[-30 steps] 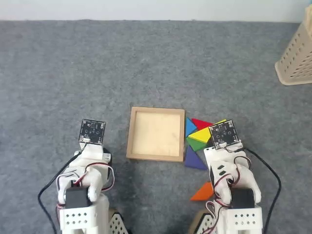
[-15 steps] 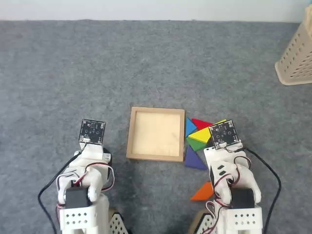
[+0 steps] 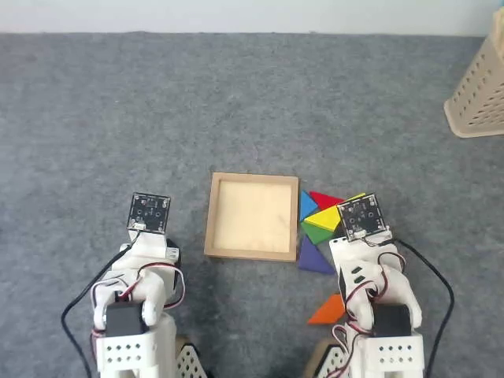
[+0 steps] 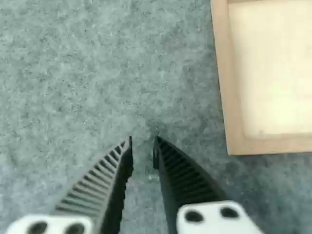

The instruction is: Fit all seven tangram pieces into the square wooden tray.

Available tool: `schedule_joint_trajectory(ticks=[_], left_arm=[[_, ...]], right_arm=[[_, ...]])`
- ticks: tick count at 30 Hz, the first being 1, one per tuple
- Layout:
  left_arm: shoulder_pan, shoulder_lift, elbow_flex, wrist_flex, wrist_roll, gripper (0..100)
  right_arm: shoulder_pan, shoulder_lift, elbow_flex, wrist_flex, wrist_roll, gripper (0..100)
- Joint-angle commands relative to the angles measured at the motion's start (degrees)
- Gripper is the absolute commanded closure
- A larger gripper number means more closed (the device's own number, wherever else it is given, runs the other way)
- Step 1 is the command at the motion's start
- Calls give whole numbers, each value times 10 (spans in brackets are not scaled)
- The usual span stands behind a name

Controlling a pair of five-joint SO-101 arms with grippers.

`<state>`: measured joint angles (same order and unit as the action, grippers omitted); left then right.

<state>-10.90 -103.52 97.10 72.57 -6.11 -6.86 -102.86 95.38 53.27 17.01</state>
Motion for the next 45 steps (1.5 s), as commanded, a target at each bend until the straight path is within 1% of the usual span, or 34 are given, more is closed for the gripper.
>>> schedule_joint_trajectory(ticks=[1,4,9,16,21,26,28,31,33,37,38,40,42,43,45], left_arm=[[3,-12,-5,0,4,929],[3,-12,-5,0,4,929],[3,-12,-5,0,4,929],[2,-12,-5,0,4,929],[2,-12,-5,0,4,929],[1,-12,-5,0,4,929],[1,-12,-5,0,4,929],[1,-12,-5,0,4,929],[1,-12,-5,0,4,929],[1,-12,-5,0,4,929],[1,-12,-5,0,4,929],[1,-12,-5,0,4,929],[1,-12,-5,0,4,929],[1,-12,-5,0,4,929],[1,-12,-5,0,4,929]], right_arm=[[-1,-9,11,6,8,992],[-2,-9,11,16,4,992],[-2,-12,11,122,4,992],[9,-12,11,130,9,992],[38,-12,2,52,15,992],[135,-9,-75,31,113,992],[155,-8,-110,34,111,992],[159,-7,-154,58,67,992],[158,2,-180,72,55,992],[157,100,-222,69,55,985],[153,140,-239,68,54,964],[138,232,-278,66,54,890],[112,334,-325,71,54,825],[95,387,-352,78,54,808],[64,492,-408,97,49,808]])
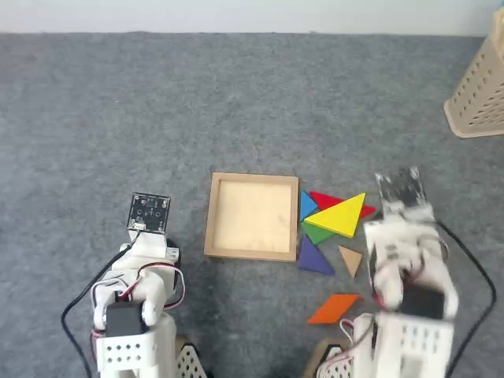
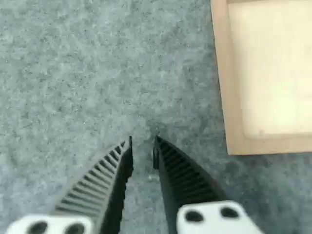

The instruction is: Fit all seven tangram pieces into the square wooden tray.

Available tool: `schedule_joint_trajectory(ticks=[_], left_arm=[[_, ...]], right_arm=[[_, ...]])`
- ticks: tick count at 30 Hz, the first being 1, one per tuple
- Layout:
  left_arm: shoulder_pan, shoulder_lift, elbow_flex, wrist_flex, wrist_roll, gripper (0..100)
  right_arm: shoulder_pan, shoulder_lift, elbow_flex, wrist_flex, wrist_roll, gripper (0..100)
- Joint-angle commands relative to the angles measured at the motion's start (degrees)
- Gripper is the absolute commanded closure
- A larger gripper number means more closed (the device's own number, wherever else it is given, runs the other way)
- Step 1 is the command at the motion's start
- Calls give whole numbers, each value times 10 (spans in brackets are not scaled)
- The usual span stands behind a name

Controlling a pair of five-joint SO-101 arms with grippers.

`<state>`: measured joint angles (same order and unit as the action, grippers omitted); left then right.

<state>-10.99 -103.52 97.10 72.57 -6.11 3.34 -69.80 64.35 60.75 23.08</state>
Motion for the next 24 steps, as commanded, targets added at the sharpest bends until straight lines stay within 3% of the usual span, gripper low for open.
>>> schedule_joint_trajectory(ticks=[1,6,10,13,24], left_arm=[[2,-12,-5,0,4,929],[2,-12,-5,0,4,929],[2,-12,-5,0,4,929],[2,-12,-5,0,4,929],[2,-12,-5,0,4,929]], right_arm=[[-55,214,-128,36,-24,809],[-114,422,-239,85,-78,805],[-141,531,-287,84,-104,725],[-143,579,-326,84,-118,679],[-145,662,-430,85,-242,691]])
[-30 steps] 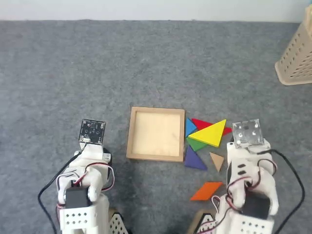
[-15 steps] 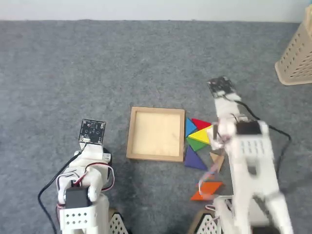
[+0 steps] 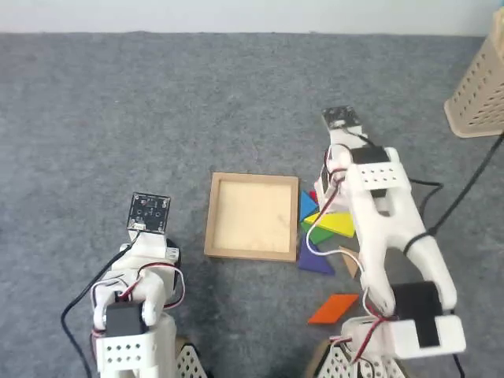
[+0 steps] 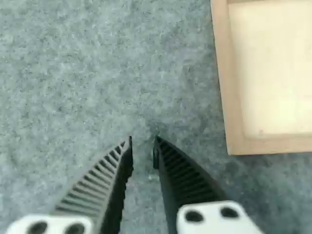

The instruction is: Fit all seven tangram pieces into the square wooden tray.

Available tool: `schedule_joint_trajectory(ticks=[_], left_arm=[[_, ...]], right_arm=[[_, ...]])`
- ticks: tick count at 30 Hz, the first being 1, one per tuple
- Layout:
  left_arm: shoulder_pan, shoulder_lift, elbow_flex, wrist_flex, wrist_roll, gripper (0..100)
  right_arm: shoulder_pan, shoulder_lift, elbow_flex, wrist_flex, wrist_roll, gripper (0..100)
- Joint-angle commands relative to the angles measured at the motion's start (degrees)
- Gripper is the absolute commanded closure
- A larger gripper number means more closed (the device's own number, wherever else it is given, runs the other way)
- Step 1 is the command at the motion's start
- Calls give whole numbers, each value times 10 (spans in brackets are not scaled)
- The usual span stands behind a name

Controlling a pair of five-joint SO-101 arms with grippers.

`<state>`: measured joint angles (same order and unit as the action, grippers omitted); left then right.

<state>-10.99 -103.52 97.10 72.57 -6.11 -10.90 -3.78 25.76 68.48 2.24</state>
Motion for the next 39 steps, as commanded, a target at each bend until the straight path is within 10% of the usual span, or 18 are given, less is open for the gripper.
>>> schedule_joint_trajectory(ticks=[1,9,22,39], left_arm=[[2,-12,-5,0,4,929],[2,-12,-5,0,4,929],[2,-12,-5,0,4,929],[2,-12,-5,0,4,929]], right_arm=[[-7,10,-48,7,-52,691],[-41,87,-92,8,-292,691],[11,175,-113,12,-298,708],[74,139,-117,-15,-44,901]])
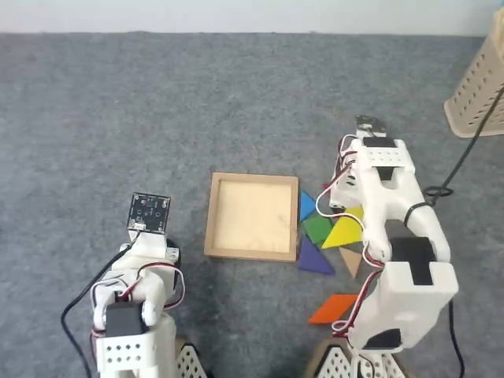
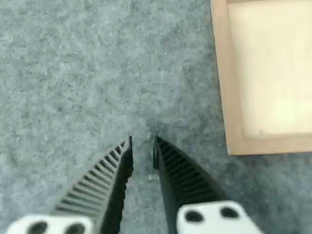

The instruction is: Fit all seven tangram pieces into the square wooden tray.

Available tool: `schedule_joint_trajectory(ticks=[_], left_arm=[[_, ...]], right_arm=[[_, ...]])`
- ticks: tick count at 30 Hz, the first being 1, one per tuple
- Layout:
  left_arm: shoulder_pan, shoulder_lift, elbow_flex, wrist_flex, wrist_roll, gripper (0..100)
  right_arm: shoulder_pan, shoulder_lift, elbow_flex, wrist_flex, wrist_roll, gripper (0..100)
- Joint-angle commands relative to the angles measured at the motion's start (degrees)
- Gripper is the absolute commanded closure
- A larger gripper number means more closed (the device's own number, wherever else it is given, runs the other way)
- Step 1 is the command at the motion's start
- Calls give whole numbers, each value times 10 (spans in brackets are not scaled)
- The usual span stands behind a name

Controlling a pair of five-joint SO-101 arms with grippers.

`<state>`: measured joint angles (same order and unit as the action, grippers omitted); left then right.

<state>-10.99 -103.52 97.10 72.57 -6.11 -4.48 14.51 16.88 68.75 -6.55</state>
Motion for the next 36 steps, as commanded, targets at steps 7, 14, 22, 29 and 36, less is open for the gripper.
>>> schedule_joint_trajectory(ticks=[7,14,22,29,36], left_arm=[[2,-12,-5,0,4,929],[2,-12,-5,0,4,929],[2,-12,-5,0,4,929],[2,-12,-5,0,4,929],[2,-12,-5,0,4,929]], right_arm=[[7,-173,20,1,75,758],[-31,-211,150,-68,98,727],[-33,-109,120,-82,106,692],[-31,-50,94,-80,104,783],[-30,-53,93,-80,105,896]])
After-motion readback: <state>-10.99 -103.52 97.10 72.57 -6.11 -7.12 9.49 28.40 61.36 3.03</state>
